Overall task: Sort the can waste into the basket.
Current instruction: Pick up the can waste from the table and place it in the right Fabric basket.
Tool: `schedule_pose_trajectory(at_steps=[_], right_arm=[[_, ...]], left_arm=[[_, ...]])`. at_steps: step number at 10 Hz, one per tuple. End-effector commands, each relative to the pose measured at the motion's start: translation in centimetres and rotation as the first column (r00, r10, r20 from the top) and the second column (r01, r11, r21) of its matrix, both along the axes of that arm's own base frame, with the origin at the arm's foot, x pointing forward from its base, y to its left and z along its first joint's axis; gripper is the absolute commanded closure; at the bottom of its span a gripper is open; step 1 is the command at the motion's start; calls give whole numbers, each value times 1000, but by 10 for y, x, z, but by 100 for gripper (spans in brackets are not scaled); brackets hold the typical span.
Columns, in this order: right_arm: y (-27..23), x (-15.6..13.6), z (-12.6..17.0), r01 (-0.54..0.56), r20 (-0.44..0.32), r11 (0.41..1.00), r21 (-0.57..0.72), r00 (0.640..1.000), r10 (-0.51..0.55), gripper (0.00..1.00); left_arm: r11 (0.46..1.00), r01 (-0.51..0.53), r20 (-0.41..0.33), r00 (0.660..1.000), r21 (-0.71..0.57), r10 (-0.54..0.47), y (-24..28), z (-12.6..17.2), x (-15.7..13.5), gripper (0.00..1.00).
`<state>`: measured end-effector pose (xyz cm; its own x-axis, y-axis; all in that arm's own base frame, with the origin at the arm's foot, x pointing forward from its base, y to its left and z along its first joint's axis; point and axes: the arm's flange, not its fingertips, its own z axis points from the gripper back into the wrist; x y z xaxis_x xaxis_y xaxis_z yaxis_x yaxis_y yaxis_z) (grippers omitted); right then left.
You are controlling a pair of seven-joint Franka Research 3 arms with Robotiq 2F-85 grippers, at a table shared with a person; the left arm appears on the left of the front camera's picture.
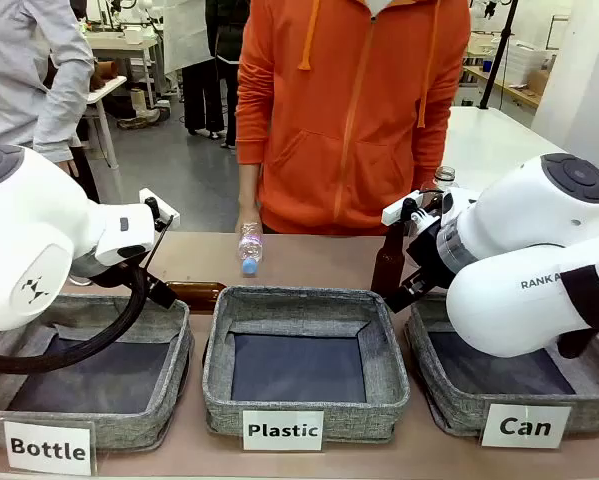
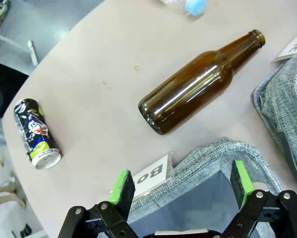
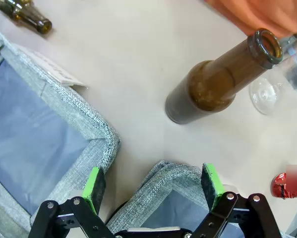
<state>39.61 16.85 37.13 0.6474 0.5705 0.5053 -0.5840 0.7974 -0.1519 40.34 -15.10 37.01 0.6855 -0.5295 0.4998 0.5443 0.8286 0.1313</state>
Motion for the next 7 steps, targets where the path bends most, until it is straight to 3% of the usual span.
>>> schedule_pose_trajectory(at_steps=[1,7], right_arm=[[0,0,0,0,0,1000,0,1000,0,0],[0,0,0,0,0,1000,0,1000,0,0]], left_arm=[[1000,0,0,1000,0,0,0,0,0,0],[1000,0,0,1000,0,0,0,0,0,0]])
